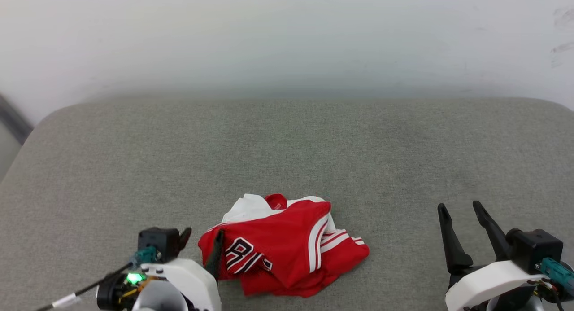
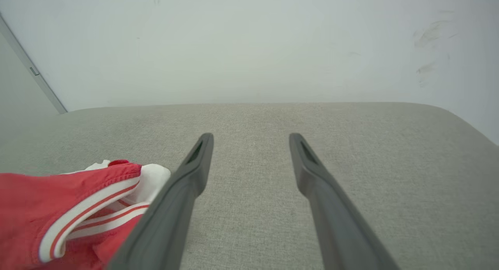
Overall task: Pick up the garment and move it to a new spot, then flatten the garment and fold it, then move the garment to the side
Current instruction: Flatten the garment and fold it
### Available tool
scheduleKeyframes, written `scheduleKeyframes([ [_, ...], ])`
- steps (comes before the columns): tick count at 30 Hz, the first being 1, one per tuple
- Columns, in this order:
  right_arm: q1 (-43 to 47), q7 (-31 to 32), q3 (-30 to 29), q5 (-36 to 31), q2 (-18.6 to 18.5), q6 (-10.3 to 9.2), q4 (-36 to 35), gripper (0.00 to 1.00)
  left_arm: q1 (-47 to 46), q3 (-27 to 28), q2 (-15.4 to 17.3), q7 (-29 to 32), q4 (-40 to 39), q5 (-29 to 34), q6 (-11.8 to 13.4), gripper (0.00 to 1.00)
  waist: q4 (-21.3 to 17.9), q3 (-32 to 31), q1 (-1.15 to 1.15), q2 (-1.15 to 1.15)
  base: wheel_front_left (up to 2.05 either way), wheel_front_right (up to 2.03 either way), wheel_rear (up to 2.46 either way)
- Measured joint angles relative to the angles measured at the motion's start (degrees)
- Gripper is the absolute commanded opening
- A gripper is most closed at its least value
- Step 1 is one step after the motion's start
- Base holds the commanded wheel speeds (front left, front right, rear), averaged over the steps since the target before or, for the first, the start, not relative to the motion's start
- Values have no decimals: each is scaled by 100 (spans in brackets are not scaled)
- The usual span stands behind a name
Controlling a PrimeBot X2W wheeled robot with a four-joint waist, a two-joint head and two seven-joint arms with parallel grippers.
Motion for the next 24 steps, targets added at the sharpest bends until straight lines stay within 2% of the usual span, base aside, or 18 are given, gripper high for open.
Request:
scheduleKeyframes([
  [6,6,52,21,-15,1,1,-81,100,-621,141,407,401,-46,-18,-314,100,-143,18,0,0,0,0,0],
  [14,-75,46,116,14,1,0,-82,100,-1362,-235,849,1949,653,-407,-1179,100,-376,285,1,0,0,0,0],
  [20,-193,-57,166,101,1,1,47,100,-1670,-526,876,2729,1363,-698,-1794,100,-576,577,1,0,0,0,0],
  [24,-313,-130,188,131,-1,0,145,100,-1871,-719,771,3032,1663,-761,-2049,100,-681,771,1,0,0,0,0],
])
